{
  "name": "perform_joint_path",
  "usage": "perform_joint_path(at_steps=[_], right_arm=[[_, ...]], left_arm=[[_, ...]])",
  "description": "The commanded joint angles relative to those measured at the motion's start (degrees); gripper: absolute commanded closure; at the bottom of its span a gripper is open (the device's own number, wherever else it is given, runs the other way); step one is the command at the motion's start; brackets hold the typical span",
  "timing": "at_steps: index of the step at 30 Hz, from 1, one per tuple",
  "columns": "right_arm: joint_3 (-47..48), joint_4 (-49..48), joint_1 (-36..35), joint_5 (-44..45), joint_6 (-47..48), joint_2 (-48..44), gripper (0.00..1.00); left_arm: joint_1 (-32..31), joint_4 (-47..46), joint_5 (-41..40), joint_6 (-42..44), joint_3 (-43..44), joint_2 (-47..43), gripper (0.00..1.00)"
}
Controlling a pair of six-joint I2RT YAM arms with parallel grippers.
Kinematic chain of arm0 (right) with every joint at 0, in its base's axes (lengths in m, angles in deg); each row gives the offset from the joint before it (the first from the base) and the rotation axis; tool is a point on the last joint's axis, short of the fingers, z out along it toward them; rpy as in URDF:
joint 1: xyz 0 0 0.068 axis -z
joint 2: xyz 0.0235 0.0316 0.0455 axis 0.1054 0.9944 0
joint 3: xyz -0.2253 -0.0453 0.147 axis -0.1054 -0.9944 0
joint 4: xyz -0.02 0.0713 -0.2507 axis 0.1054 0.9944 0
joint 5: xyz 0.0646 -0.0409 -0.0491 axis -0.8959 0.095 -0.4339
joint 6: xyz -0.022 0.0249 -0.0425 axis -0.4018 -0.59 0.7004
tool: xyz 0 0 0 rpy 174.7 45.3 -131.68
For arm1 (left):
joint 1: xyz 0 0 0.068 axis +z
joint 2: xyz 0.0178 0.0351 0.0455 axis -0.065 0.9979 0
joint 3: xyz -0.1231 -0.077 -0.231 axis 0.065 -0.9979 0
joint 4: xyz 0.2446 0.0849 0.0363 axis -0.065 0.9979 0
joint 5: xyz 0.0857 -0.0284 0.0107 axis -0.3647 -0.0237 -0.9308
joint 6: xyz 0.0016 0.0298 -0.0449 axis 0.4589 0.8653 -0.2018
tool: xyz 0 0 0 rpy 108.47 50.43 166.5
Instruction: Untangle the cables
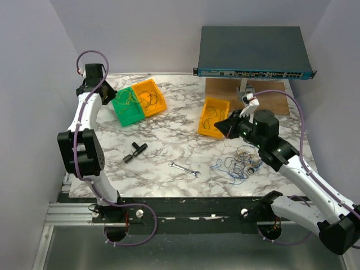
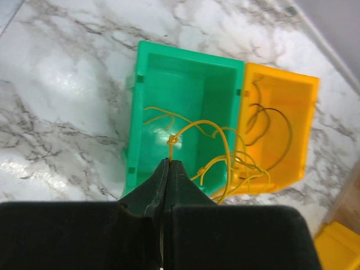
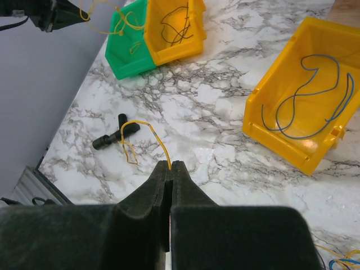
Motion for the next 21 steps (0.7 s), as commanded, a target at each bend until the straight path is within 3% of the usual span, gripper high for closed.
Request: perform_joint_path(at_steps=[1,4,12,21], right_arm=[[-1.1,1.2,0.0,0.2,0.8,-1.0,0.99],[-1.3,1.3,0.0,0.3,1.2,-1.0,0.99],[-1.9,1.5,0.0,1.0,2.1,-1.0,0.99],[-2.5,1.4,0.0,0.5,2.0,-1.5,0.99]], left_arm=[[-2.0,14.2,-14.7,-0.8,9.1,7.4,1.0],[-3.6,16.4,-20.1,1.2,11.0,9.3,1.0],[-7.3,19.4,-23.1,5.9,15.5,13.6,1.0],[-7.9,28.3,-14.7,10.9,31.6,27.7,1.0]])
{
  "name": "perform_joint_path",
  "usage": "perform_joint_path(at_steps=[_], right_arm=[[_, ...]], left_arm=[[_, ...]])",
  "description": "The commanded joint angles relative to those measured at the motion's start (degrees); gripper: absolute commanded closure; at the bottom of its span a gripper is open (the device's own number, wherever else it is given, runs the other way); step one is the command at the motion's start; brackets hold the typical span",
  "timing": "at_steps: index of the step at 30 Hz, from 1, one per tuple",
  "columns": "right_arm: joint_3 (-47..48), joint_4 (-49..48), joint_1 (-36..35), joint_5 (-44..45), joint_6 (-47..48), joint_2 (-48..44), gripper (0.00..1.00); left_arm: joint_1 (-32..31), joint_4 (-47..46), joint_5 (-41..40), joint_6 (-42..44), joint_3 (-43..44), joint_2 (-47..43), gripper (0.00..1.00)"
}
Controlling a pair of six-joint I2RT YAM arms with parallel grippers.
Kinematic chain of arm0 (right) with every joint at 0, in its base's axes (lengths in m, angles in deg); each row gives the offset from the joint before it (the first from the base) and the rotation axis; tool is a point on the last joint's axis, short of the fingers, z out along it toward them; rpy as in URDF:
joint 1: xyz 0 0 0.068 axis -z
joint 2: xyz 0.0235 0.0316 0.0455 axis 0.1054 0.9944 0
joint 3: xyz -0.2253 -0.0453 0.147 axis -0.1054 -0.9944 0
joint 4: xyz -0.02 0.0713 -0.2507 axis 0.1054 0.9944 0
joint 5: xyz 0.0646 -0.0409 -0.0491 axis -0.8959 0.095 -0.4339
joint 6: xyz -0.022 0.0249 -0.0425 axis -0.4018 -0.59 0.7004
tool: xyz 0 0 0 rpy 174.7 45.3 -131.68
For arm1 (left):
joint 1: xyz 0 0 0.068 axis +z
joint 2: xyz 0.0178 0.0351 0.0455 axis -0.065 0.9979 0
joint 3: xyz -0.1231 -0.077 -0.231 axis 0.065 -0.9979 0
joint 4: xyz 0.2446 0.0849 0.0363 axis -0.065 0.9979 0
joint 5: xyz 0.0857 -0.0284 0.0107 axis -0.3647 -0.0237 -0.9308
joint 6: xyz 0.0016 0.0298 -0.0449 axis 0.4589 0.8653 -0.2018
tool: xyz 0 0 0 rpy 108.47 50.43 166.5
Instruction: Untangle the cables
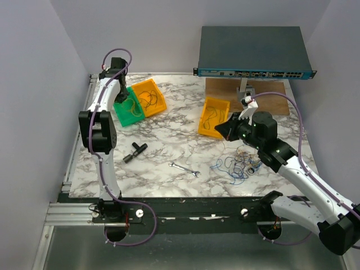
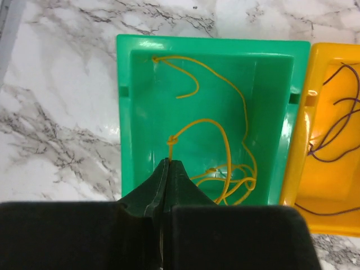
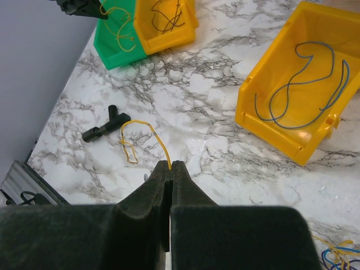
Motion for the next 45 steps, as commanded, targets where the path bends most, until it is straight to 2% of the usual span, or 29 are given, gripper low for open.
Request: perform_joint_path(at_steps=[1,7,9,13,19,21,23,24,25,30,34,39,40,42,43,44,45], right_arm=[[-1.0,0.8,0.0,0.2,0.8,-1.3,0.99],[-1.4,1.6,0.0,0.8,1.0,-2.3,0.99],[-1.4,1.7,0.0,1.0,1.0,-2.5,0.99],[-1.4,1.7,0.0,0.9,0.9,-2.3,0.99],[0.0,3.3,0.0,0.6,0.0,1.6,0.99],[1.2,3.8,0.0,-0.4,0.0,4.1,0.99],[1.9,3.2,-0.1,-2.1,-0.1,6.4,0.99],[2.2,2.6,-0.1,-3.0,-0.4,7.8,0.99],[2.7,2.0,-0.2,-3.9,-0.7,9.1,0.99],[7.8,-1.1,-2.1,-8.3,-2.2,17.6,0.99],[16.6,-1.4,-6.2,-8.1,-2.2,24.5,0.99],[30.6,1.5,-11.0,-6.8,-0.2,31.4,0.99],[32.0,1.8,-11.1,-7.4,-0.1,32.6,0.95],[33.9,4.0,-11.1,-6.2,0.1,33.9,0.52],[33.6,5.1,-11.1,-4.4,0.0,33.8,0.35],[32.0,5.6,-11.0,-2.0,-0.3,33.2,0.28],[30.1,5.8,-11.1,-0.3,-0.7,32.0,0.24]], left_arm=[[0.4,6.6,3.5,3.5,7.1,5.9,1.0],[0.7,7.0,5.9,4.5,9.4,7.2,0.92],[0.7,7.0,6.1,4.0,8.0,5.7,0.84],[0.6,2.0,6.4,4.8,0.3,-2.1,0.58],[0.5,2.0,10.8,4.4,-2.5,-10.4,0.48],[0.4,0.2,12.7,4.8,-6.0,-14.7,0.42],[-2.5,-3.9,16.0,5.7,-12.6,-21.1,0.28],[-3.4,-7.0,18.9,6.1,-17.8,-25.5,0.1],[-4.7,-11.2,21.7,6.2,-22.1,-29.1,0.02],[-9.7,-29.2,31.3,1.5,-44.3,-47.6,0.01],[-13.1,-38.0,36.1,-1.0,-55.1,-57.2,0.01],[-13.4,-52.3,42.8,-2.5,-69.4,-66.9,0.01],[-13.4,-54.1,44.6,-2.3,-71.1,-68.0,0.01],[-13.4,-56.9,45.6,-3.2,-74.6,-69.4,0.01],[-13.4,-58.5,45.6,-4.1,-76.4,-70.0,0.01],[-13.4,-59.6,45.2,-4.9,-78.3,-70.8,0.01],[-13.4,-60.1,44.5,-5.6,-79.4,-71.5,0.01]])
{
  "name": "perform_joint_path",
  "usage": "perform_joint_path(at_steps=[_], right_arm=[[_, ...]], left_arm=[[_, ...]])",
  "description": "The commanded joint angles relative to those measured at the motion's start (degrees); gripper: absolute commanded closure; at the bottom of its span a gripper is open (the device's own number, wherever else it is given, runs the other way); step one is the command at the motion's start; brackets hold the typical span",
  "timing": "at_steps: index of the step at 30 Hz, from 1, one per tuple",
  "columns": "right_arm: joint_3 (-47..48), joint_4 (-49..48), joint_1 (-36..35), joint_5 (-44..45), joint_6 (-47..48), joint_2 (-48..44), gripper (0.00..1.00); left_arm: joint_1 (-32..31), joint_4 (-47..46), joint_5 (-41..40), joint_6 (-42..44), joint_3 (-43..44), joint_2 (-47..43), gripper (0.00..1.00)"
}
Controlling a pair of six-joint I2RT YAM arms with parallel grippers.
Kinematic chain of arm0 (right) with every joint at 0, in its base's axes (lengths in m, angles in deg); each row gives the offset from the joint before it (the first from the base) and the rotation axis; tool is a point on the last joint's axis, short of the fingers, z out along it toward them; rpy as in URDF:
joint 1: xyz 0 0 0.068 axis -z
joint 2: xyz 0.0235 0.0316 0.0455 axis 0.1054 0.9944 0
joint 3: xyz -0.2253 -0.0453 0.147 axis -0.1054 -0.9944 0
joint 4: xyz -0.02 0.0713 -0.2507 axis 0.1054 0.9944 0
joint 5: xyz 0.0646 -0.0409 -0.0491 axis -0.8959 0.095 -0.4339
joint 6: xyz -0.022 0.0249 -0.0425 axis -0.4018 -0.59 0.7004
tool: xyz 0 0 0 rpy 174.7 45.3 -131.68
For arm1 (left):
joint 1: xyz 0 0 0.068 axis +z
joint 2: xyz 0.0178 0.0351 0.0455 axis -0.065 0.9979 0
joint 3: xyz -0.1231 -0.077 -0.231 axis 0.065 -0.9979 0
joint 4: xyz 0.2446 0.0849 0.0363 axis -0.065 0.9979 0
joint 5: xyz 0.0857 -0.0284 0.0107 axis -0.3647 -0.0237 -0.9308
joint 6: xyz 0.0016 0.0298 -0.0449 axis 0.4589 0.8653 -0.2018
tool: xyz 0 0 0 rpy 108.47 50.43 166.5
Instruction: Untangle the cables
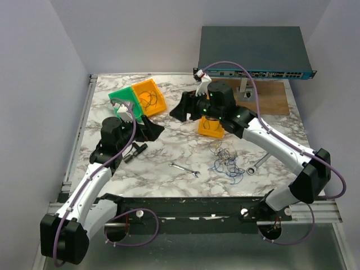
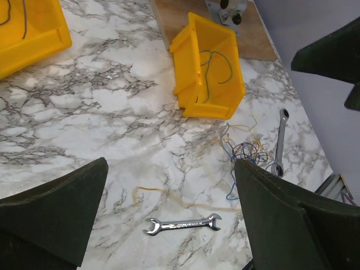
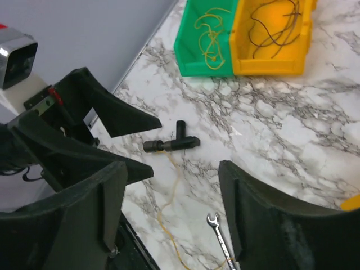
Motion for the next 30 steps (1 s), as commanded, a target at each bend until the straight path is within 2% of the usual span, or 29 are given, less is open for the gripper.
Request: perform_joint_path(at_steps=[1,6,9,14,23,30], right_arm=[[-4.9,4.6,0.2,7.5,-0.2,-2.0,0.24],[-18.3,4.8,0.2,14.1,-1.2,-12.9,0.19],[-24.3,8.4,0.3,19.3,-2.0,-17.9,0.18],[-31.0,16.0,0.2,30.4,-4.9,-21.9,0.15],[-36.2,19.4,0.3,40.6,-11.9,-17.6,0.13],[-35.9,21.2,0.4,45.5,-17.7,-12.1,0.13]], left_arm=[[-0.1,-10.8,3.1,-3.4,-6.4,-3.5,0.01],[-1.5,-4.3,-2.9,-1.4,-7.3,-5.9,0.02],[-5.0,-1.6,-6.1,-0.1,-6.6,-5.6,0.01],[-13.5,3.0,-10.3,5.6,-1.4,2.1,0.04],[-20.5,0.1,-6.6,11.4,5.7,20.6,0.11],[-25.7,6.4,-5.6,14.6,17.6,36.5,0.16]])
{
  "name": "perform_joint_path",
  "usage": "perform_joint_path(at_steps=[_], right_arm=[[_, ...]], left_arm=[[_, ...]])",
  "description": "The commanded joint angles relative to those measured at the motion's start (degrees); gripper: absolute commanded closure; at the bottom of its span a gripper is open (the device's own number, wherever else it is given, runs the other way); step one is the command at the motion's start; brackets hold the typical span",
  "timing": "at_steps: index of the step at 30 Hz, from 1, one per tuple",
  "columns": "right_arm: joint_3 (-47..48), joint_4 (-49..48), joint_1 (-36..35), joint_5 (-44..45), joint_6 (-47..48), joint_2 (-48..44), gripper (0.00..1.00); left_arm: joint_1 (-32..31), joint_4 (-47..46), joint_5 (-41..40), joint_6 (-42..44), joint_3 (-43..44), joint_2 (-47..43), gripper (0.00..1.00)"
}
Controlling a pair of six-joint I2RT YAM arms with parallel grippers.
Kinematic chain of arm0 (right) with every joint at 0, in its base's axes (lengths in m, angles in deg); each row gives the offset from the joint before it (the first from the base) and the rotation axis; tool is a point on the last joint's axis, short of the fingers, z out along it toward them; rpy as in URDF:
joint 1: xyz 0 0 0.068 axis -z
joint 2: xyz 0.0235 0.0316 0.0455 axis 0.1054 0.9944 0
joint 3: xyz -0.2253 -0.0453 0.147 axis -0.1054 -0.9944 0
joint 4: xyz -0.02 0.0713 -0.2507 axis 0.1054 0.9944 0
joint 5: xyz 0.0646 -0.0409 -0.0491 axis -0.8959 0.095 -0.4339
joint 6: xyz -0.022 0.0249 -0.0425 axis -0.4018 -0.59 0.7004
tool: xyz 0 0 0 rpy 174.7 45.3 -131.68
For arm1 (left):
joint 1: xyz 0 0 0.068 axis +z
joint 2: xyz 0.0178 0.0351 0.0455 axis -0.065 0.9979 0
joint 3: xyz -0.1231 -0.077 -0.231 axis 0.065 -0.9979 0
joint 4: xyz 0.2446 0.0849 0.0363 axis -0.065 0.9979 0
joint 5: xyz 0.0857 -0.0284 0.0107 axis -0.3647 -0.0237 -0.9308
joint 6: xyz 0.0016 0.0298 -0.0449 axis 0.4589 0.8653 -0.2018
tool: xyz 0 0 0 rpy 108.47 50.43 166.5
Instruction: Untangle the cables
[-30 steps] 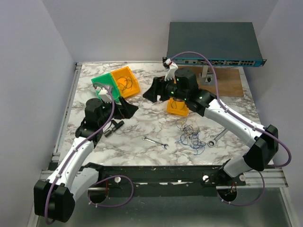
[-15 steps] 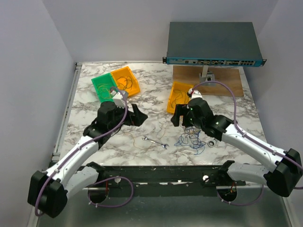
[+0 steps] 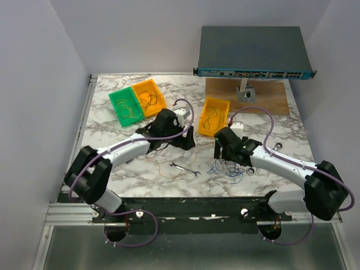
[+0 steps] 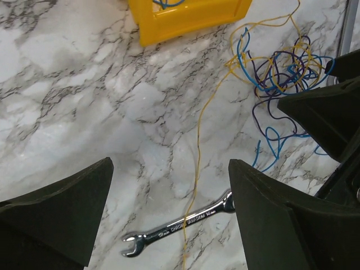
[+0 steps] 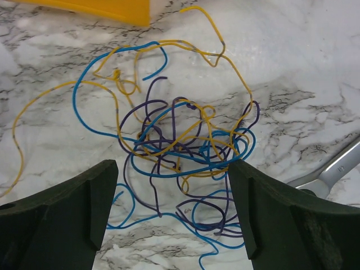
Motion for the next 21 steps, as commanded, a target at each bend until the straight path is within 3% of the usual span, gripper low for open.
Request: perform_joint_path(at_steps=[1,7,21], right_arm=[[-0.4,2.1,0.2,5.9,-6.1,1.5,0.13],[-5.9,-2.5,0.3,3.7,-11.8,1.2,0.18],[-7.9,-4.4,0.4,3.9,-12.4,-2.1,0.24]], left_arm=[[-3.8,4.3,1.0,3.8,7.5,7.6,0.17],[-5.6,4.8,1.9,4.2,12.3,15.1,0.24],[-9.0,3.3,5.3,2.8,17.8,24.9,0.44]])
